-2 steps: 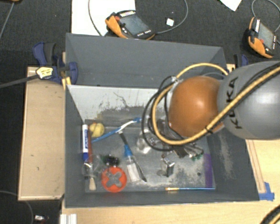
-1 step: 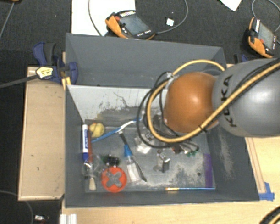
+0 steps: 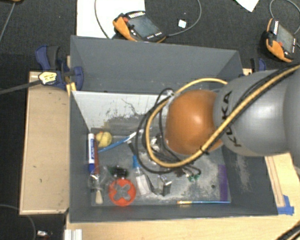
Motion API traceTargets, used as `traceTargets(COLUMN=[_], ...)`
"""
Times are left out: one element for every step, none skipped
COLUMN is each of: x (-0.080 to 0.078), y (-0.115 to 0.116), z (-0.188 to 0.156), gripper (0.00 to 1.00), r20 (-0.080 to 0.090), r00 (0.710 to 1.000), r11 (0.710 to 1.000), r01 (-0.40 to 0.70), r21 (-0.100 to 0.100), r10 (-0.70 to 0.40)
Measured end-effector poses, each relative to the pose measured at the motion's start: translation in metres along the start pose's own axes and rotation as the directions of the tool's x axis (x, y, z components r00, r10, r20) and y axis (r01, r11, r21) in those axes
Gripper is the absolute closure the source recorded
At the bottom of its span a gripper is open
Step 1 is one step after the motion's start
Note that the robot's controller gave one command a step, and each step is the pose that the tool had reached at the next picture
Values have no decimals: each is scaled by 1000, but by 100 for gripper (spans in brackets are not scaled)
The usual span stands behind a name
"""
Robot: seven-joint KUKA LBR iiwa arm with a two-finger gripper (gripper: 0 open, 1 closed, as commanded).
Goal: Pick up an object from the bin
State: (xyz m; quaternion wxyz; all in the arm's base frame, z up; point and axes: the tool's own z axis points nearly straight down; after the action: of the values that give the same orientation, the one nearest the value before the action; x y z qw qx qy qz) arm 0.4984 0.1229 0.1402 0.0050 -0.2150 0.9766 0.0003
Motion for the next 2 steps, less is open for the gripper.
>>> traceTargets(x=[-27,-27], y=[47,46], z=[70,70], gripper=[100,0], r20=[8,8], r00=[998,998], r11=[998,998], r01=[64,63], r21=[0,0], r10=[-64,-63])
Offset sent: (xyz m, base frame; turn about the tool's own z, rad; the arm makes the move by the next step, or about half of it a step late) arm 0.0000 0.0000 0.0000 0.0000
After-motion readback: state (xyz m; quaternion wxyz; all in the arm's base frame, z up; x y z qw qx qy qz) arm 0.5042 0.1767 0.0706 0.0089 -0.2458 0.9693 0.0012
